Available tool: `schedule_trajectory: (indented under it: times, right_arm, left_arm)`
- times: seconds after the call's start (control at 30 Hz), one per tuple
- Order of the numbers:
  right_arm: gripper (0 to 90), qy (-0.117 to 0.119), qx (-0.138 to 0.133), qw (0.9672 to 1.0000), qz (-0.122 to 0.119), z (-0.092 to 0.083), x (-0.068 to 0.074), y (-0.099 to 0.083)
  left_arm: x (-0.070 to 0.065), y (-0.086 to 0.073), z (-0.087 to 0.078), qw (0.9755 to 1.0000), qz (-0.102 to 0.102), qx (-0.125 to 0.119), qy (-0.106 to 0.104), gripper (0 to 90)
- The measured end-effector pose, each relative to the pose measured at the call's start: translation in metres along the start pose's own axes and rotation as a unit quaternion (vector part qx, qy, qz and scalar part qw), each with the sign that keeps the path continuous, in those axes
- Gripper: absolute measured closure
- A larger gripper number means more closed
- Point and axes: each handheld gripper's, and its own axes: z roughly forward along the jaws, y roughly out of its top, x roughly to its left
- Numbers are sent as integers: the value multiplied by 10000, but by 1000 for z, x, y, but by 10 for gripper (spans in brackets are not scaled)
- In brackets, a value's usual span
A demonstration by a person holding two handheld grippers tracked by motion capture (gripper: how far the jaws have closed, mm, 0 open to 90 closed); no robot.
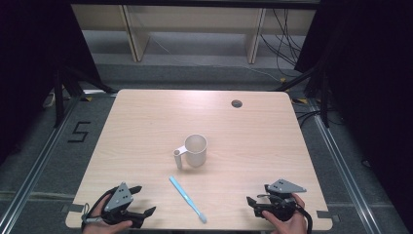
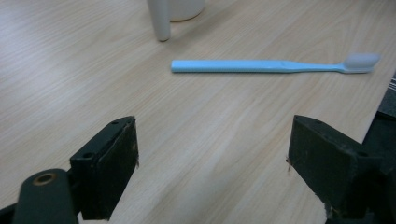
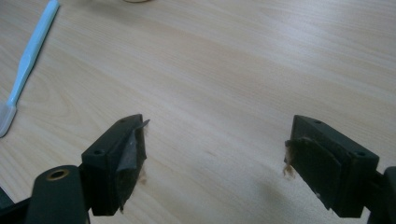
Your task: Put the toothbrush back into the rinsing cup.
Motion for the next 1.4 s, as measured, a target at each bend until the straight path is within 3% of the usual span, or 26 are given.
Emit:
schedule_trajectory:
  times: [0.07,0.17,0.3,0.5,0.67,0.7,0.77,0.87,0.9,0.93,0.97,1.0,1.03,1.1,1.17,1.23,1.27,1.3,1.33,1.4]
  right_arm:
    - [201,11,-30,10000,-10,0,0,0]
    - [203,28,1,10000,-9,1,-1,0]
    - [205,11,6,10000,-6,1,-1,0]
    - [209,62,58,10000,30,1,-1,0]
    - [212,64,1,10000,-18,1,-2,0]
    - [214,29,-14,10000,-57,2,-2,0]
    - [216,50,29,10000,-68,0,-2,0]
    - [217,82,65,9999,-20,1,-1,0]
    - [219,139,83,9998,71,1,0,0]
    - [219,136,84,9998,92,1,0,0]
    - [220,141,77,9998,91,1,0,0]
    - [221,139,65,9999,42,2,0,0]
    - [221,125,67,9999,18,2,-1,-1]
    - [223,140,84,9998,69,2,0,-1]
    - [224,143,76,9998,65,2,0,0]
    - [225,186,68,9998,72,3,0,-1]
    - [226,120,135,9997,167,1,2,-1]
    - [227,137,73,9999,16,2,-1,0]
    - [227,137,70,9999,20,2,0,0]
    - [228,162,65,9998,-58,3,-1,0]
  left_arm:
    - [2,2,0,9998,196,85,-54,155]
    - [0,6,3,9996,209,20,-186,154]
    - [-3,15,8,9978,490,99,-424,154]
    - [-10,31,21,9915,1049,288,-714,156]
    - [-14,42,32,9847,1399,501,-914,187]
    - [-14,44,35,9822,1498,570,-975,187]
    - [-17,48,41,9812,1499,588,-1067,186]
    - [-18,54,49,9773,1637,685,-1161,187]
    - [-17,56,51,9741,1734,777,-1227,187]
    - [-19,57,55,9747,1666,748,-1292,187]
    - [-18,60,56,9710,1785,866,-1334,188]
    - [-19,61,58,9703,1777,890,-1377,193]
    - [-17,64,60,9644,1976,1031,-1422,196]
    - [-18,68,64,9634,1957,1093,-1471,202]
    - [-16,73,67,9572,2112,1253,-1535,202]
    - [-18,75,73,9572,2049,1297,-1579,204]
    - [-17,77,75,9545,2118,1374,-1589,208]
    - [-17,79,78,9510,2210,1454,-1602,210]
    - [-18,80,81,9492,2245,1512,-1607,211]
    - [-20,82,86,9478,2261,1555,-1625,224]
